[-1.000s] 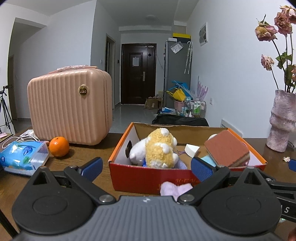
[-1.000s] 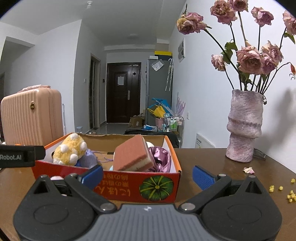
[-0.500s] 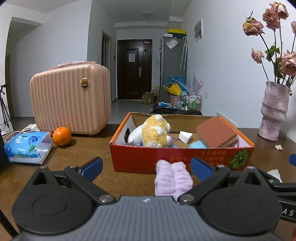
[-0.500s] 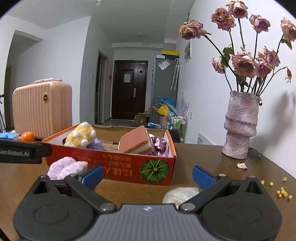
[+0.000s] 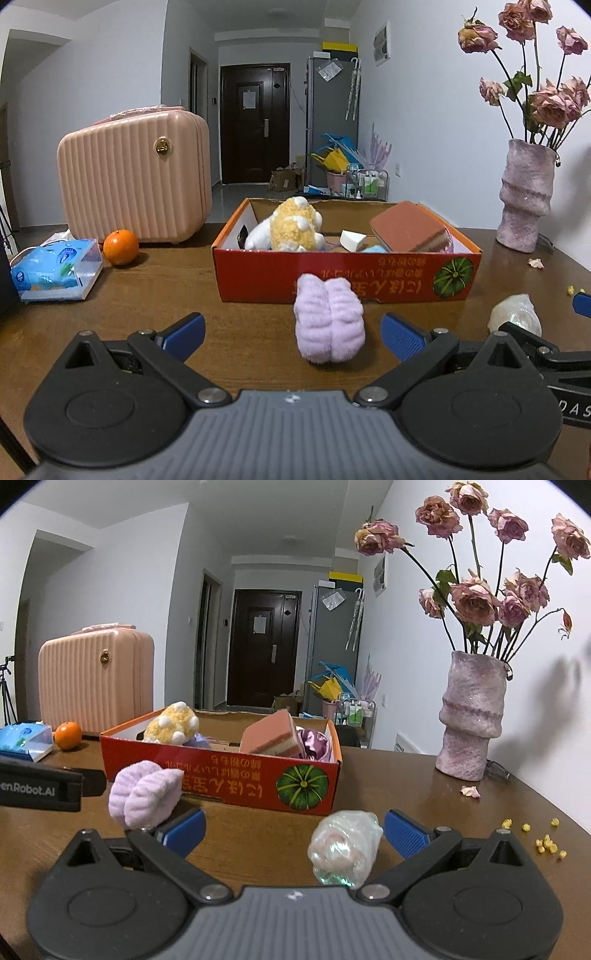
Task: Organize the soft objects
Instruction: 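Move both grippers back from the box toward the slipper and plastic bag, then close the right gripper on the iridescent bag while the left closes on the lavender slipper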
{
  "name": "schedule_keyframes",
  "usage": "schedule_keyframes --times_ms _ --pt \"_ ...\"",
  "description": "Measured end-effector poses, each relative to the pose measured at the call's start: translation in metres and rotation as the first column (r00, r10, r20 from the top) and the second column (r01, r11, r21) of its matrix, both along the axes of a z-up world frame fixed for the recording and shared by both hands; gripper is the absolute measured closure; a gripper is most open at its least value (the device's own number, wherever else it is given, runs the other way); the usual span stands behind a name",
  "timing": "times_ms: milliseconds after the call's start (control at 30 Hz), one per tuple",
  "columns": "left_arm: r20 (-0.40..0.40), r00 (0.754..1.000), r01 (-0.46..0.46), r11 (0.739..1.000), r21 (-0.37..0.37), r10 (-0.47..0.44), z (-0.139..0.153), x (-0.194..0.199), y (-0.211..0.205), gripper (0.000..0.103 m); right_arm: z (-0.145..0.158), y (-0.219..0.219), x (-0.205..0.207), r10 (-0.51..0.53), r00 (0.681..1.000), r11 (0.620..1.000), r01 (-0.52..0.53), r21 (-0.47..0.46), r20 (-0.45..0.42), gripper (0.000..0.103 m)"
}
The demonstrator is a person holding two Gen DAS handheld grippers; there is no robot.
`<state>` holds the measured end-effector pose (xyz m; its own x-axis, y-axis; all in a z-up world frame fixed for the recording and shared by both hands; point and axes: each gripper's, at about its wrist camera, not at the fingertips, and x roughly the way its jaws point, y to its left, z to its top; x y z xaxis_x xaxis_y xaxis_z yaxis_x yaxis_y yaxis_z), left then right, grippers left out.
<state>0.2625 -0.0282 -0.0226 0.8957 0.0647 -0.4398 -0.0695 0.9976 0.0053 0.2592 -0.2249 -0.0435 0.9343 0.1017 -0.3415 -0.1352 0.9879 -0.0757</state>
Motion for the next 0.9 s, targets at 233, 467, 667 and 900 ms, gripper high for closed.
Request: schedule_keyframes --times_ms 233,467,667,900 --pt "-0.011 1.0 0.02 1.0 0.01 -0.02 -0.004 -0.006 -0.005 0.0 -0.005 -0.008 0.007 -0.021 0.999 1.0 0.021 0.015 -0.042 0.0" --pt "-0.029 0.999 0.028 1.0 0.007 -0.028 -0.007 -0.003 -0.005 0.0 -0.016 -0.021 0.032 -0.059 0.99 0.997 0.065 0.045 -0.126 0.0" --pt "-0.034 0.999 0.024 1.0 0.011 -0.023 -0.008 -0.002 -0.005 0.0 -0.023 -0.029 0.052 -0.07 0.984 0.996 0.079 0.05 -0.166 0.002" --pt "-0.04 0.999 0.022 1.0 0.012 -0.022 -0.011 0.002 -0.005 0.0 -0.028 -0.03 0.073 -0.064 0.977 0.997 0.073 0.039 -0.203 0.018"
